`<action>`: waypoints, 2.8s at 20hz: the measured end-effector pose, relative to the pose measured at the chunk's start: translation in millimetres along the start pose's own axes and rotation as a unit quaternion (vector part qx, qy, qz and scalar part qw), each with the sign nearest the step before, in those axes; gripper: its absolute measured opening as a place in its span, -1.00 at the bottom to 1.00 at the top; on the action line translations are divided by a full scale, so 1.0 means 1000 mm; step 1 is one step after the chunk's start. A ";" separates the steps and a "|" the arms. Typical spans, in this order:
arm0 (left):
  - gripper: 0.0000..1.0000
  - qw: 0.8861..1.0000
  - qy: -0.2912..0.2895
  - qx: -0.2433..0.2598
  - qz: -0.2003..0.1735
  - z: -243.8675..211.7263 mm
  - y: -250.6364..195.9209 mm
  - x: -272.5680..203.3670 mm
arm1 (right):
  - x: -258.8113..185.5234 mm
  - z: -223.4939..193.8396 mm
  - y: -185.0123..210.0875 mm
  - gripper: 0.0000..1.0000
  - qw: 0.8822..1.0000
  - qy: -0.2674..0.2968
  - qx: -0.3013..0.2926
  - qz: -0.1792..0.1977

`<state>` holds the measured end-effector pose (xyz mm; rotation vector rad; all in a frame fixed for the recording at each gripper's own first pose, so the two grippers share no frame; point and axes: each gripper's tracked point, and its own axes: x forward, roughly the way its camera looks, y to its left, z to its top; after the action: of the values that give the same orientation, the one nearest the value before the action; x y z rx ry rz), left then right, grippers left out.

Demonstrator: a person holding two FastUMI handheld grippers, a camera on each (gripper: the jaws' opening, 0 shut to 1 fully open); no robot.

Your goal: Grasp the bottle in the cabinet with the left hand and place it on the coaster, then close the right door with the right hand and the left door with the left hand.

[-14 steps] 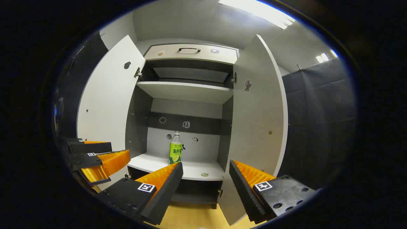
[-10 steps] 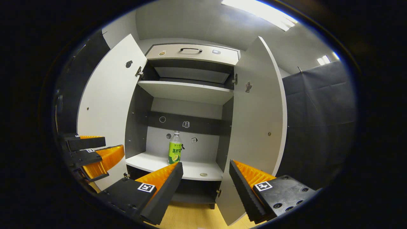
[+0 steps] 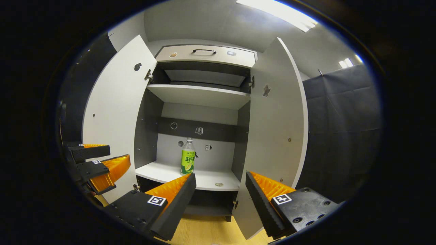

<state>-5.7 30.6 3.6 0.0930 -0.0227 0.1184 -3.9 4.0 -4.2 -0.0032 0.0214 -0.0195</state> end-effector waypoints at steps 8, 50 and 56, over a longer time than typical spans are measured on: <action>0.86 0.999 -0.019 0.001 -0.048 0.009 -0.017 0.002 | -0.009 0.005 -0.001 0.94 1.000 -0.004 -0.007 -0.015; 0.84 0.998 0.043 -0.027 -0.038 -0.074 -0.064 0.365 | 0.148 -0.093 -0.006 0.95 0.995 0.070 -0.012 0.072; 0.56 0.997 0.055 -0.039 -0.043 -0.077 -0.065 0.370 | 0.152 -0.094 -0.020 0.95 0.995 0.075 -0.006 0.058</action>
<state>370.9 17.2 -68.5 0.0098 0.0869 0.0370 145.8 -18.8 -101.7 -0.0132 0.1722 0.0958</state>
